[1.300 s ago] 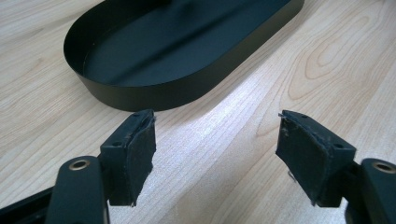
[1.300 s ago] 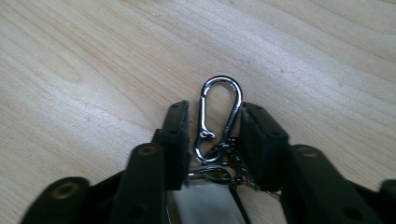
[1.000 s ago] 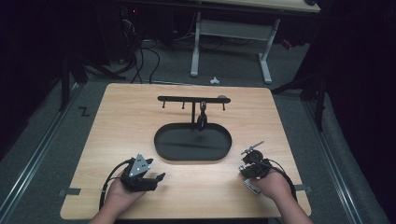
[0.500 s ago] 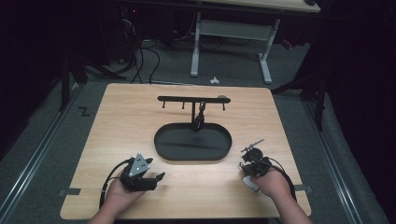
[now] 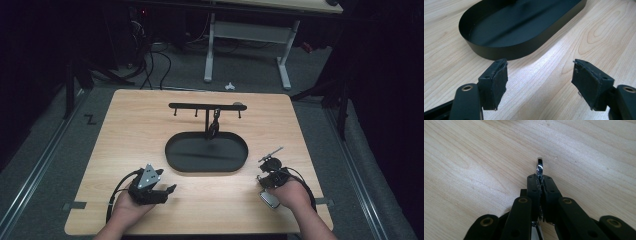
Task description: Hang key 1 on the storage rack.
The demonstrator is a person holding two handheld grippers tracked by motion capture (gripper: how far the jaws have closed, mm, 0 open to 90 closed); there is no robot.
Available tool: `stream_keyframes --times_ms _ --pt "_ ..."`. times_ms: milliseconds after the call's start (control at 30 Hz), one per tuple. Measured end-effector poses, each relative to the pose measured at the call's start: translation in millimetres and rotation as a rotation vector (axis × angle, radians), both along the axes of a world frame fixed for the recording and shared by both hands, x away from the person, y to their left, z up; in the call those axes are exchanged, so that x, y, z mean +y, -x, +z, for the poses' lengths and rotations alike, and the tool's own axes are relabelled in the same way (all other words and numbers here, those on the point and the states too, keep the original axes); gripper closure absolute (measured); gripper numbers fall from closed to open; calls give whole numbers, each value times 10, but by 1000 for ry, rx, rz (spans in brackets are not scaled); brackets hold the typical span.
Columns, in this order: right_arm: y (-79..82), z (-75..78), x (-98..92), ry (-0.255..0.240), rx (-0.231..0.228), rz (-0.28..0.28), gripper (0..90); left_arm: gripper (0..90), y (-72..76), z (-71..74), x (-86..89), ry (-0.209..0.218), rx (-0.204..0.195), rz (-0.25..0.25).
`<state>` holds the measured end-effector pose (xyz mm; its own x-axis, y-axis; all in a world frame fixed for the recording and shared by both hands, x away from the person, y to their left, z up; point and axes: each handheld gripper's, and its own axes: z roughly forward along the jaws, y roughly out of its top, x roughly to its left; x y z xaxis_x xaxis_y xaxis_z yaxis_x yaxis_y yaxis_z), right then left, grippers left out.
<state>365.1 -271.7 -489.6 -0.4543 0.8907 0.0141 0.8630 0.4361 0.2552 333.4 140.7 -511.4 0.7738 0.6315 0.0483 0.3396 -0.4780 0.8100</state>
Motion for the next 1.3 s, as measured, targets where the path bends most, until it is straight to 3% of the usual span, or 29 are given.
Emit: stream_keyframes --times_ms 133,167,533,800,1067,1300 --pt "11 90 -9 3 -19 2 861 289 9 8 6 -6 -2 1" --pt "27 186 -9 12 -36 8 862 290 11 9 11 -2 -5 4" --pt "44 578 27 -38 -116 11 863 288 3 5 8 -1 -3 5" --pt "-2 855 47 -48 -171 14 863 287 10 21 7 8 -13 9" --pt "-47 1050 54 -93 -214 2 864 284 -11 16 19 24 -9 12" --pt "-102 1115 82 -110 -223 -18 863 280 -39 23 69 49 -8 29"
